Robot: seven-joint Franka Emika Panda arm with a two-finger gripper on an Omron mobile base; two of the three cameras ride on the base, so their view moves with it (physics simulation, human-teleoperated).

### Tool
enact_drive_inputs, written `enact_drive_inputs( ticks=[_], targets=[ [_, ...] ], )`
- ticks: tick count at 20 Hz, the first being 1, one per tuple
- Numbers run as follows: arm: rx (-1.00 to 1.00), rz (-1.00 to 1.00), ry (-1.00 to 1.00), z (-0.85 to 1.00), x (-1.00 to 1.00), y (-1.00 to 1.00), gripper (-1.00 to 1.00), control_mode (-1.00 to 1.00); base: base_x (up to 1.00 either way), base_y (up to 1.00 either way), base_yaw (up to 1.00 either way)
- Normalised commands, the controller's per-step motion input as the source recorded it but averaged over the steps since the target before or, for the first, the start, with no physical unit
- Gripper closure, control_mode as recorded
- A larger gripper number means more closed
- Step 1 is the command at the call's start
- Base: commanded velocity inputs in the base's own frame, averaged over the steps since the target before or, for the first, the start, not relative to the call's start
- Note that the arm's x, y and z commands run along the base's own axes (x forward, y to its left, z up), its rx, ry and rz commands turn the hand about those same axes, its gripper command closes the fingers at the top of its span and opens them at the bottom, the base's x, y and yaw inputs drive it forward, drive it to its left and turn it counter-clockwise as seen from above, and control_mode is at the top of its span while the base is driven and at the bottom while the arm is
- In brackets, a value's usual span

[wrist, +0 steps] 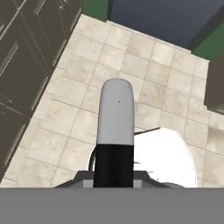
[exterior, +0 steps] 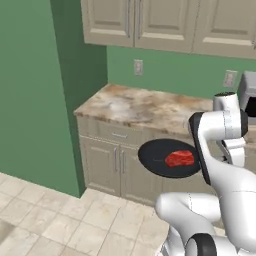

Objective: Pick up the pan with the steak in it and place it on the dining table. Then place the steak on the plate.

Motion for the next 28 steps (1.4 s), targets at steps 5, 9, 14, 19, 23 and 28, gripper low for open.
enact_drive_inputs(
  ticks=[5,9,14,19,23,28],
  targets=[
    [0.0,0.0,0.0,0.0,0.0,0.0,1.0,1.0,0.0,0.0,0.5],
    [0.0,0.0,0.0,0.0,0.0,0.0,1.0,1.0,0.0,0.0,0.5],
    [0.0,0.0,0.0,0.0,0.0,0.0,1.0,1.0,0.0,0.0,0.5],
    [0.0,0.0,0.0,0.0,0.0,0.0,1.0,1.0,0.0,0.0,0.5],
    [0.0,0.0,0.0,0.0,0.0,0.0,1.0,1.0,0.0,0.0,0.5],
    [0.0,0.0,0.0,0.0,0.0,0.0,1.0,1.0,0.0,0.0,0.5]
  ],
)
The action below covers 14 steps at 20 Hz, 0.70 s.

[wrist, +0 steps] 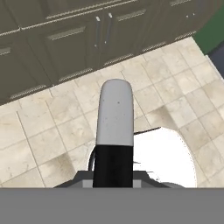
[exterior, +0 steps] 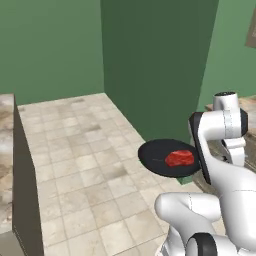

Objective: Pick up the pan with the steak in it and place it on the dining table. Then place the steak on the plate.

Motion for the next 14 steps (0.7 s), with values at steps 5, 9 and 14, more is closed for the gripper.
enact_drive_inputs(
  ticks=[5,9,14],
  targets=[
    [0.0,0.0,0.0,0.0,0.0,0.0,1.0,1.0,0.0,0.0,0.46],
    [0.0,0.0,0.0,0.0,0.0,0.0,1.0,1.0,0.0,0.0,0.19],
    [0.0,0.0,0.0,0.0,0.0,0.0,1.0,1.0,0.0,0.0,0.01]
  ],
)
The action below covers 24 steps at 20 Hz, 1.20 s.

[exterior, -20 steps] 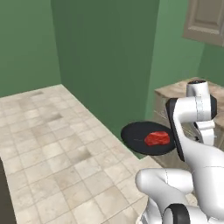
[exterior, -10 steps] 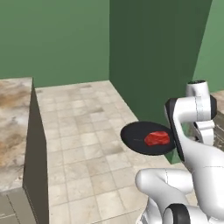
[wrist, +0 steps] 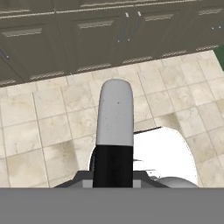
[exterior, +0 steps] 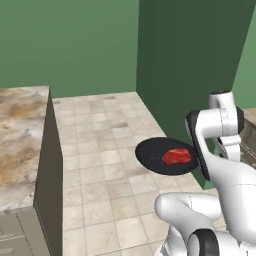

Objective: Pick up the pan with the steak in it and place it on the dining table. Then place the steak on the plate.

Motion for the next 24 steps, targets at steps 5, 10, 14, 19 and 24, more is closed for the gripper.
enact_drive_inputs(
  ticks=[5,10,14,19,24],
  targets=[
    [0.0,0.0,0.0,0.0,0.0,0.0,1.0,1.0,0.0,0.0,0.06],
    [0.0,0.0,0.0,0.0,0.0,0.0,1.0,1.0,0.0,0.0,0.02],
    [0.0,0.0,0.0,0.0,0.0,0.0,1.0,1.0,0.0,0.0,0.01],
    [0.0,0.0,0.0,0.0,0.0,0.0,1.0,1.0,0.0,0.0,0.02],
    [0.0,0.0,0.0,0.0,0.0,0.0,1.0,1.0,-0.02,0.03,0.13]
  ],
)
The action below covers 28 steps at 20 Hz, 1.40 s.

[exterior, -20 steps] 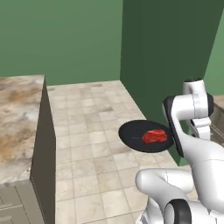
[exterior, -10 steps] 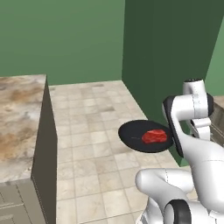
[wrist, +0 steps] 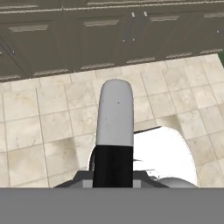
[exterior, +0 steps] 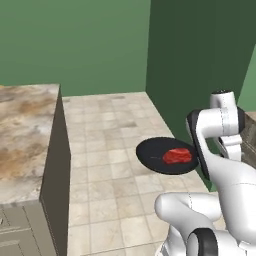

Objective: Pick up the pan with the steak in it and place it on the dining table. Then place the steak on the plate.

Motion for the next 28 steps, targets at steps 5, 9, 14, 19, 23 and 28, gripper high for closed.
enact_drive_inputs(
  ticks=[5,9,14,19,23,28],
  targets=[
    [0.0,0.0,0.0,0.0,0.0,0.0,1.0,1.0,-0.04,0.0,0.46],
    [0.0,0.0,0.0,0.0,0.0,0.0,1.0,1.0,0.0,0.0,0.49],
    [0.0,0.0,0.0,0.0,0.0,0.0,1.0,1.0,0.0,0.0,0.29],
    [0.0,0.0,0.0,0.0,0.0,0.0,1.0,1.0,0.1,-0.27,-0.09],
    [0.0,0.0,0.0,0.0,0.0,0.0,1.0,1.0,0.46,-0.52,-0.27],
    [0.0,0.0,0.0,0.0,0.0,0.0,1.0,1.0,0.78,-0.2,-0.23]
  ],
)
